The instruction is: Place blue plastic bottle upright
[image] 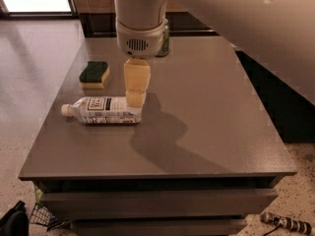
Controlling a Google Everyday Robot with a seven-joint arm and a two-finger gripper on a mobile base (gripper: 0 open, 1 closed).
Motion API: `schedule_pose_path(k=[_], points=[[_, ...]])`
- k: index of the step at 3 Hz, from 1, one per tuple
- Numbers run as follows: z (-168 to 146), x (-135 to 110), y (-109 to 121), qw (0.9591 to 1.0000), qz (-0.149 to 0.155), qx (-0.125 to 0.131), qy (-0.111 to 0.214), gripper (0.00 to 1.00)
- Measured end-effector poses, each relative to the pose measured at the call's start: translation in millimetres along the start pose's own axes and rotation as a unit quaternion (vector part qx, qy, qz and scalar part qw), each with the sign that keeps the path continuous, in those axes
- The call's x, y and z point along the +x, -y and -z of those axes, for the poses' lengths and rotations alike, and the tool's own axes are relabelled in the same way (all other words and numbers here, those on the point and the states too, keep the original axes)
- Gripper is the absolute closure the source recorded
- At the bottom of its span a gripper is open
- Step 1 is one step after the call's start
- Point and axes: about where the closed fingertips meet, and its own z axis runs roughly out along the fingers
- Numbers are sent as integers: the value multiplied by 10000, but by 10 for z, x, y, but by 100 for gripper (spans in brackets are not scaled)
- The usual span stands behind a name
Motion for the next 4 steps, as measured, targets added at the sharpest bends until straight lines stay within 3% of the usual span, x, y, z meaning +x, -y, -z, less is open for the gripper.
schedule_pose_path(k=[1,2,3,4], points=[[-192,-344,-55,9995,203,-219,87,0],[-365,-518,-63,9989,193,-387,195,0],[-548,-661,-64,9971,5,-583,495,0],[-571,-672,-68,9971,-15,-596,481,0]])
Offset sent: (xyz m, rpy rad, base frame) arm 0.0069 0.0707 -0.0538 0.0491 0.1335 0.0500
